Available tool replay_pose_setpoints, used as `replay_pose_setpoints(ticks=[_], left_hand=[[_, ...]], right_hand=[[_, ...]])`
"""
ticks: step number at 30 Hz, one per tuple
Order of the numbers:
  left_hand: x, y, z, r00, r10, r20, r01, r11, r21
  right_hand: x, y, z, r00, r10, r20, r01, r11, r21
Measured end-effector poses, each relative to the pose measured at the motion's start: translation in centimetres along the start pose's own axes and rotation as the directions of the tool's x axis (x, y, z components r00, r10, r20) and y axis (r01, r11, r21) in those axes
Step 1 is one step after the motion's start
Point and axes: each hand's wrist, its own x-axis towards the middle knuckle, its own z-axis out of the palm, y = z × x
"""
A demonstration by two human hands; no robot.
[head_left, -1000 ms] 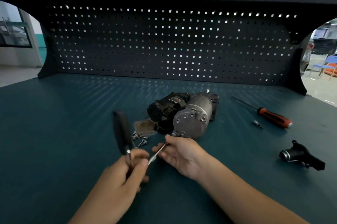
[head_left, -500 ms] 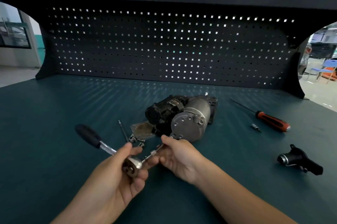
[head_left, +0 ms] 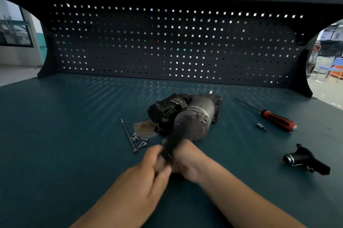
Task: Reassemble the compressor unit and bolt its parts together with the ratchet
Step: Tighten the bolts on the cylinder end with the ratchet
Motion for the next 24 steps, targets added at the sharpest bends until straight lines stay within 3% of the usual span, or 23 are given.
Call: replay_pose_setpoints(ticks=[1,2,3,4,5,6,7,8,9,10,11,13,15,17,19,20,21,22,23,24], left_hand=[[0.0,0.2,-0.1,0.983,-0.181,0.023,0.176,0.902,-0.393],[0.3,0.4,0.0,0.944,-0.295,0.148,0.313,0.657,-0.686],[0.2,1.1,0.0,0.908,-0.319,0.27,0.383,0.379,-0.842],[0.3,1.3,-0.2,0.886,-0.346,0.311,0.388,0.184,-0.903],[0.2,1.4,-0.4,0.878,-0.353,0.324,0.389,0.129,-0.912],[0.3,1.3,-0.5,0.895,-0.341,0.289,0.375,0.221,-0.9],[0.4,0.8,-0.6,0.928,-0.304,0.215,0.337,0.442,-0.832],[0.4,0.2,-0.4,0.976,-0.183,0.114,0.214,0.753,-0.622],[0.2,-0.3,-0.4,0.999,0.007,0.051,0.009,0.956,-0.293],[0.0,-0.1,-0.6,0.984,0.156,0.089,-0.161,0.986,0.042],[-0.3,0.0,-0.6,0.962,0.239,0.135,-0.271,0.908,0.32],[-0.6,-0.2,0.2,0.909,0.367,0.197,-0.404,0.662,0.631],[0.0,-0.4,0.4,0.906,0.356,0.231,-0.41,0.592,0.694],[-0.4,-1.2,0.8,0.908,0.379,0.179,-0.408,0.702,0.584],[-0.5,-1.4,0.9,0.985,0.157,0.07,-0.168,0.96,0.222],[-0.3,-1.1,0.9,1.0,-0.026,-0.018,0.023,0.991,-0.133],[-0.2,-0.9,0.7,0.977,-0.213,0.026,0.195,0.831,-0.521],[0.3,-0.4,0.4,0.93,-0.317,0.185,0.34,0.553,-0.761],[0.5,0.2,0.1,0.892,-0.319,0.32,0.41,0.274,-0.87],[0.9,0.3,-0.3,0.869,-0.325,0.372,0.415,0.071,-0.907]], right_hand=[[-0.1,-0.2,0.0,0.999,0.045,0.025,-0.047,0.996,0.072],[-0.2,-0.3,-0.1,0.996,0.077,0.055,-0.084,0.986,0.143],[-0.3,-0.5,-0.1,0.991,0.093,0.094,-0.111,0.972,0.206],[-0.4,-0.5,-0.1,0.987,0.097,0.126,-0.126,0.961,0.246],[-0.5,-0.5,-0.1,0.984,0.099,0.15,-0.136,0.956,0.258],[-0.4,-0.5,-0.2,0.981,0.103,0.165,-0.142,0.959,0.244],[-0.5,-0.5,-0.4,0.978,0.102,0.18,-0.138,0.97,0.2],[-0.5,-0.5,-0.5,0.98,0.093,0.178,-0.118,0.984,0.137],[-0.5,-0.6,-0.6,0.984,0.072,0.163,-0.084,0.994,0.073],[-0.4,-0.6,-0.7,0.989,0.036,0.142,-0.038,0.999,0.012],[-0.4,-0.6,-0.8,0.994,-0.004,0.111,0.009,0.999,-0.051],[-0.4,-0.6,-0.9,0.995,-0.087,0.04,0.094,0.972,-0.215],[-0.2,-0.5,-0.9,0.983,-0.184,-0.012,0.168,0.92,-0.355],[-0.2,-0.5,-0.7,0.982,-0.189,-0.022,0.169,0.921,-0.35],[-0.2,-0.4,-0.5,0.992,-0.123,-0.007,0.118,0.971,-0.209],[-0.3,-0.5,-0.5,0.996,-0.092,0.006,0.092,0.989,-0.119],[-0.4,-0.5,-0.5,0.997,-0.069,0.022,0.07,0.997,-0.029],[-0.5,-0.6,-0.6,0.998,-0.046,0.045,0.044,0.998,0.049],[-0.5,-0.7,-0.7,0.997,-0.028,0.068,0.02,0.993,0.117],[-0.5,-0.8,-0.8,0.996,-0.018,0.084,0.006,0.989,0.147]])
